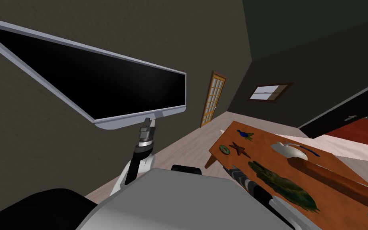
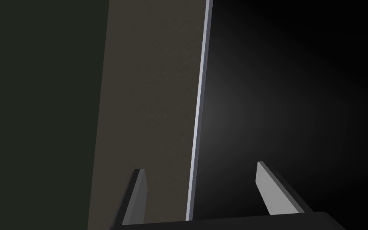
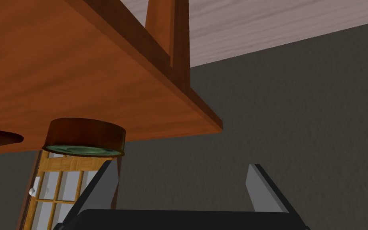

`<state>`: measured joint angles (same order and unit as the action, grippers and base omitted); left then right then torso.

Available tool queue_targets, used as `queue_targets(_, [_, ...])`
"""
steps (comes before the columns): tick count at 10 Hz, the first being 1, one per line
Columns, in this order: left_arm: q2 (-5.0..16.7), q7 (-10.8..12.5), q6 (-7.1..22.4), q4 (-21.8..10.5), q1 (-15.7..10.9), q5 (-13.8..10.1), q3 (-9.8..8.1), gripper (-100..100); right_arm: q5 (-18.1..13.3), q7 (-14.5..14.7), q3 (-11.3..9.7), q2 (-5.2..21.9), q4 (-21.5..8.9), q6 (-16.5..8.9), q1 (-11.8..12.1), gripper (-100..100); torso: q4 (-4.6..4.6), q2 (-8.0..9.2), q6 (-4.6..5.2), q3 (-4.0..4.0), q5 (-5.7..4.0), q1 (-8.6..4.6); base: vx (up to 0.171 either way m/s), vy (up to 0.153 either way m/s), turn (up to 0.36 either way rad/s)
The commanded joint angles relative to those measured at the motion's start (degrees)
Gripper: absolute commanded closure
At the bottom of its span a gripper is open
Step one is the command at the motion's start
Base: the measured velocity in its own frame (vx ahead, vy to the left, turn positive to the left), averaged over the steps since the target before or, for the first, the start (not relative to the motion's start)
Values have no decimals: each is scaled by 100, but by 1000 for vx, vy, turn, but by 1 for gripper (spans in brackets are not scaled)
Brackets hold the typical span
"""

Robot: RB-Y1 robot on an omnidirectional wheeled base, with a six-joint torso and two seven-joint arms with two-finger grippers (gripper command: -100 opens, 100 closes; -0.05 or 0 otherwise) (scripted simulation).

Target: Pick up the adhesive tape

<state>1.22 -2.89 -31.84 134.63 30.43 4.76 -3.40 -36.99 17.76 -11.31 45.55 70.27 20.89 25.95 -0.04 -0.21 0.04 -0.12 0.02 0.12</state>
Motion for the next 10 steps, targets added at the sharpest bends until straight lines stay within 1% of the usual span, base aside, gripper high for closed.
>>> queue_targets(1, [0,0,0,0,0,0,0,0,-245,267,-96,272,-286,-11,70,-100,0,0,0,0,0,0,97,59,368])
queue_targets(2, [0,0,0,0,0,0,0,0,-245,267,-96,272,-389,-11,70,-100,-2,-11,-1,-6,4,6,72,34,109])
queue_targets(3, [0,0,0,0,1,0,-1,0,-245,267,-96,272,-413,-11,70,-100,-2,-5,6,-4,2,1,21,14,-49])
queue_targets(4, [0,0,0,0,1,0,-1,0,-404,437,-163,419,-659,8,57,-100,1,10,7,5,0,-4,34,26,196])
queue_targets(5, [0,0,0,0,0,0,0,0,-404,437,-163,419,-694,8,57,-100,2,9,0,5,1,-2,44,24,128])
queue_targets(6, [0,0,0,0,1,0,-1,0,-556,604,-228,556,-902,27,44,-100,1,8,5,4,0,-2,57,32,164])
queue_targets(7, [0,0,0,0,0,0,0,0,-702,768,-291,684,-1109,48,30,-100,1,3,2,2,2,0,89,53,314])
queue_targets(8, [0,0,0,0,0,0,0,0,-839,927,-352,800,-1431,69,17,-100,-1,-9,-2,-5,2,6,126,48,247])
queue_targets(9, [0,0,0,0,1,0,0,0,-839,927,-352,800,-1460,69,17,-100,-4,-21,3,-12,4,6,110,16,54])
queue_targets(10, [0,0,0,0,2,0,-1,0,-967,1080,-411,905,-1640,90,3,-100,-5,-18,6,-11,2,-1,91,9,144])
